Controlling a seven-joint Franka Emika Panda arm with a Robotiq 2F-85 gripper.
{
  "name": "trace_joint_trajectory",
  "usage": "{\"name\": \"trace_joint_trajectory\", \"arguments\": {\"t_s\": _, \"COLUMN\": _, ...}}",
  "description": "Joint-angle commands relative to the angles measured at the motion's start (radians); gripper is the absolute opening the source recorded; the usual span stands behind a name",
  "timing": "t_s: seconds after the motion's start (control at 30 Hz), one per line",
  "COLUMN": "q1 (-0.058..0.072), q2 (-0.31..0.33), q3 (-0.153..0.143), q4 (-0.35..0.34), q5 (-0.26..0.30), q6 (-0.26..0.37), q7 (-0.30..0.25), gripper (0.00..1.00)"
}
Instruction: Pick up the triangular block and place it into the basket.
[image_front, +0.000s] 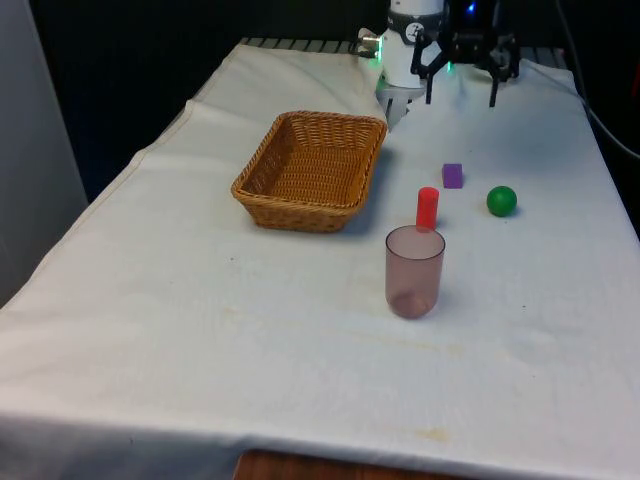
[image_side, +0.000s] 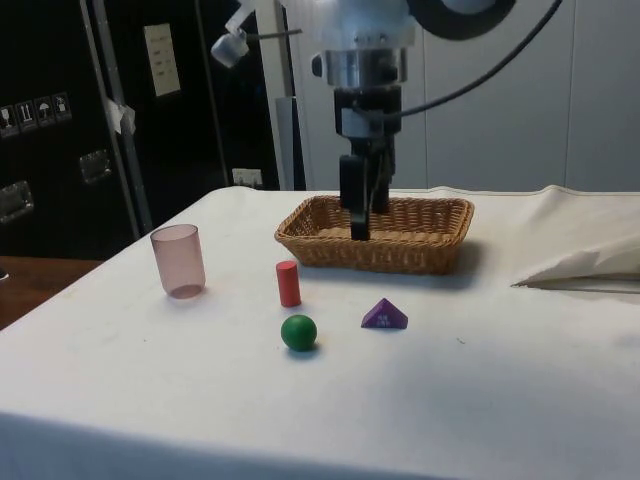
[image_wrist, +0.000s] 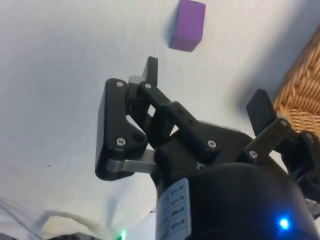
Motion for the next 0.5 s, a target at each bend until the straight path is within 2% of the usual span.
{"name": "trace_joint_trajectory", "arguments": {"t_s": 0.0, "q1": -0.004, "q2": 0.012, "q3": 0.006, "q4": -0.012, "q5": -0.016, "q6": 0.033, "q7": 0.029, "gripper": 1.0}}
{"name": "trace_joint_trajectory", "arguments": {"t_s": 0.07, "q1": -0.004, "q2": 0.024, "q3": 0.009, "q4": -0.021, "q5": -0.015, "q6": 0.053, "q7": 0.037, "gripper": 1.0}}
{"name": "trace_joint_trajectory", "arguments": {"t_s": 0.1, "q1": 0.0, "q2": 0.021, "q3": 0.006, "q4": -0.011, "q5": 0.0, "q6": 0.03, "q7": 0.016, "gripper": 1.0}}
{"name": "trace_joint_trajectory", "arguments": {"t_s": 0.13, "q1": -0.003, "q2": 0.031, "q3": 0.01, "q4": -0.026, "q5": -0.015, "q6": 0.063, "q7": 0.04, "gripper": 1.0}}
{"name": "trace_joint_trajectory", "arguments": {"t_s": 0.27, "q1": 0.0, "q2": 0.06, "q3": 0.018, "q4": -0.041, "q5": -0.012, "q6": 0.11, "q7": 0.056, "gripper": 1.0}}
{"name": "trace_joint_trajectory", "arguments": {"t_s": 0.37, "q1": 0.0, "q2": 0.076, "q3": 0.026, "q4": -0.043, "q5": -0.013, "q6": 0.127, "q7": 0.067, "gripper": 1.0}}
{"name": "trace_joint_trajectory", "arguments": {"t_s": 0.4, "q1": 0.0, "q2": 0.072, "q3": 0.024, "q4": -0.042, "q5": 0.0, "q6": 0.113, "q7": 0.048, "gripper": 1.0}}
{"name": "trace_joint_trajectory", "arguments": {"t_s": 0.47, "q1": -0.001, "q2": 0.088, "q3": 0.032, "q4": -0.04, "q5": -0.015, "q6": 0.136, "q7": 0.073, "gripper": 1.0}}
